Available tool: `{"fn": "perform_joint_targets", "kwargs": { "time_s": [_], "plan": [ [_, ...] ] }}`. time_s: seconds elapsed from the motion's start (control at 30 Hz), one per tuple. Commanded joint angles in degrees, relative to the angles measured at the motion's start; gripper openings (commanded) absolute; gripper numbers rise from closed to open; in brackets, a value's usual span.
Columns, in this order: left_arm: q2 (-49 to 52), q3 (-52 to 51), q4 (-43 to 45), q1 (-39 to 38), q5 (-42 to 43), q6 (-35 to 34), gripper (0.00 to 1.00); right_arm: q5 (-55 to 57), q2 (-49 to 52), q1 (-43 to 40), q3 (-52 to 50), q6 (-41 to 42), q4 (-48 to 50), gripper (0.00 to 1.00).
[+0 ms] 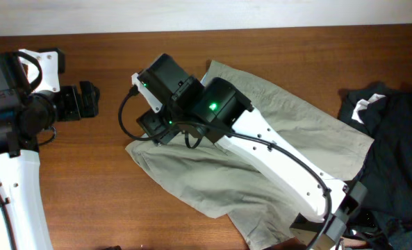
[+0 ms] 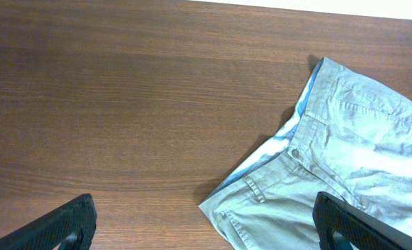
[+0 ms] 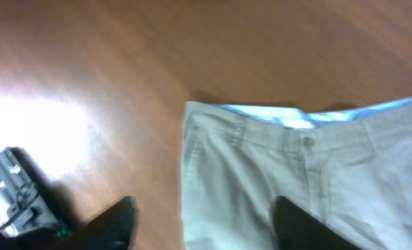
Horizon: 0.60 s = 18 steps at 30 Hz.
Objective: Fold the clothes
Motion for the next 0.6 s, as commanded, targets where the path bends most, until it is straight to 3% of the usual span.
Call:
{"fn": "perform_joint_targets", "kwargs": {
  "time_s": [0.0, 0.13, 0.27, 0.3, 0.33, 0.47, 0.57],
  "plan": [
    [-0.39, 1.11, -0.20, -1.88, 1.07, -0.50, 0.99, 9.49, -5.40, -5.86, 2.75, 0.87, -1.44, 0.73],
    [10.75, 1.11, 1.92, -20.55, 0.90, 6.01, 0.99, 8.00, -16.37, -22.91, 6.86, 7.87, -3.69, 0.74],
    [34.58, 1.29, 20.31, -30.14, 0.44, 6.62, 0.98, 8.02, -23.80, -30.40, 6.86, 10.86, -9.22, 0.77],
    [40.09, 1.53, 24.04, -31.23, 0.44, 6.60, 0.89, 8.00, -24.02, -30.84, 6.86, 10.88, -11.13, 0.77],
    [44.89, 1.86, 27.10, -31.98, 0.44, 6.58, 0.66, 8.04, -23.74, -30.88, 6.84, 10.86, -14.47, 0.77],
    [50.40, 1.86, 31.80, -32.22, 0.39, 6.60, 0.41, 8.07, -22.51, -30.88, 6.67, 10.86, -19.63, 0.77],
    [53.90, 1.79, 31.17, -32.22, -2.08, 6.58, 0.06, 8.07, -22.34, -30.88, 6.67, 11.30, -19.69, 0.77]
  ]
}}
